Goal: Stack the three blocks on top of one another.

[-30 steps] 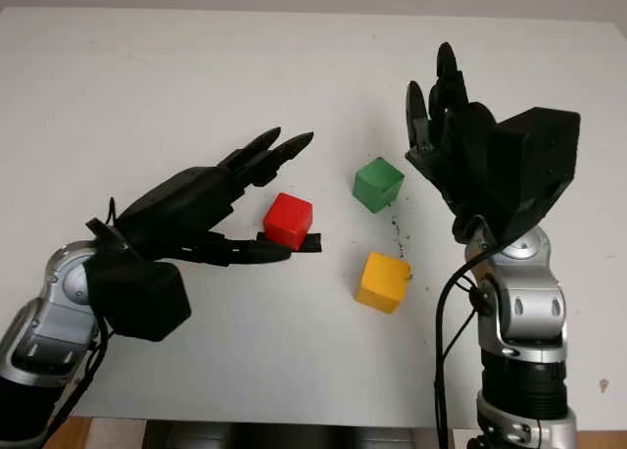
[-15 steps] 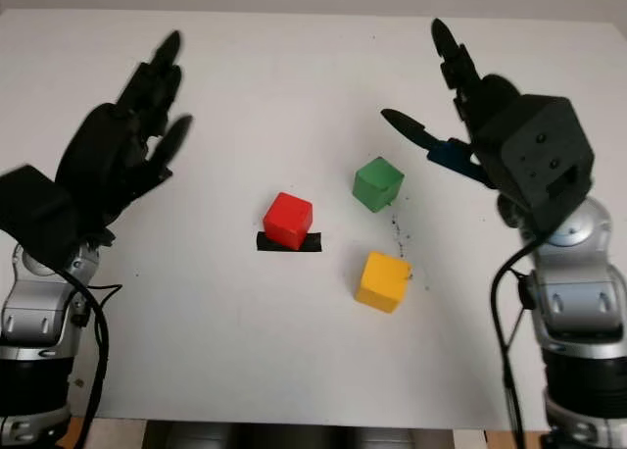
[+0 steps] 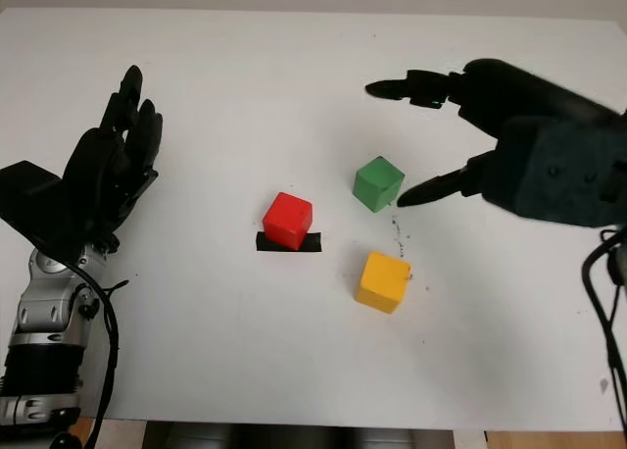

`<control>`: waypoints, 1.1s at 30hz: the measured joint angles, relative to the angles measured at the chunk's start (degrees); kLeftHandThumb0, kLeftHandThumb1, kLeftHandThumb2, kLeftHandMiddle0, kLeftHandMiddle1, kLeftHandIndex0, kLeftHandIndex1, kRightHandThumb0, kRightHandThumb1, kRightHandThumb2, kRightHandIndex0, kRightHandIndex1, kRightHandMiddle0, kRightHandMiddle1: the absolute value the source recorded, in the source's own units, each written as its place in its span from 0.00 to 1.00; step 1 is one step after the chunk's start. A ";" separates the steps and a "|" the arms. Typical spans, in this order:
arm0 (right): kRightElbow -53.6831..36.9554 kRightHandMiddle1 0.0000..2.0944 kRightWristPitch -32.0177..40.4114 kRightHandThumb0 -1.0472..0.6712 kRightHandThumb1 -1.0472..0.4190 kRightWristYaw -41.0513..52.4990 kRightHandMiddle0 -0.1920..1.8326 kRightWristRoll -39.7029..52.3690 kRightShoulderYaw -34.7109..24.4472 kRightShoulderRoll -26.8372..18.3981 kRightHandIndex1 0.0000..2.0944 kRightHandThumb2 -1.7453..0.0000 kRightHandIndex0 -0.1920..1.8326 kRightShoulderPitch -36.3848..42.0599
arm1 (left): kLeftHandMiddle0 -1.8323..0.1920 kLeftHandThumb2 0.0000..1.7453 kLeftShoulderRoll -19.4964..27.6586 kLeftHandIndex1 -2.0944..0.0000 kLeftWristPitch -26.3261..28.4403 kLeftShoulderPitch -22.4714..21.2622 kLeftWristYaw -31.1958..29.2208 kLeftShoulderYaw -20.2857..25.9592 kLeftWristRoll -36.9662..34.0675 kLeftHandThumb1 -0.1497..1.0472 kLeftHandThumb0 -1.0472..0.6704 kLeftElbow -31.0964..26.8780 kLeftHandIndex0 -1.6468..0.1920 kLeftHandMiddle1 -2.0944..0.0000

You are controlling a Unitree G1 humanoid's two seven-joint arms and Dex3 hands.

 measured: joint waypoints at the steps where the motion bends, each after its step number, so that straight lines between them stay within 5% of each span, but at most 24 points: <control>1: -0.06 0.03 -1.95 0.33 0.20 1.54 0.29 -0.12 0.37 -1.06 0.03 0.97 0.16 -0.19 | 0.99 0.27 -0.02 0.98 0.00 0.00 0.17 0.01 0.00 1.00 0.17 0.00 0.98 0.98; 11: -3.11 0.04 -19.11 0.35 0.22 8.07 0.32 -0.54 1.06 -5.75 0.04 0.97 0.18 -0.14 | 1.00 0.29 0.59 0.98 0.15 0.00 0.37 -0.02 0.28 1.00 0.18 -0.02 0.99 0.98; 20: -3.05 0.03 -33.13 0.35 0.23 2.56 0.34 -6.71 1.41 -4.84 0.03 0.97 0.19 6.06 | 1.00 0.29 0.60 0.98 0.18 0.02 0.37 -0.10 0.30 1.00 0.18 -0.25 1.00 0.98; 33: 3.66 0.04 -43.73 0.38 0.20 -6.91 0.38 -13.62 4.17 -1.04 0.03 0.96 0.19 10.70 | 1.00 0.28 0.86 0.98 0.93 0.60 0.24 -0.14 1.13 1.00 0.19 -1.56 1.00 0.98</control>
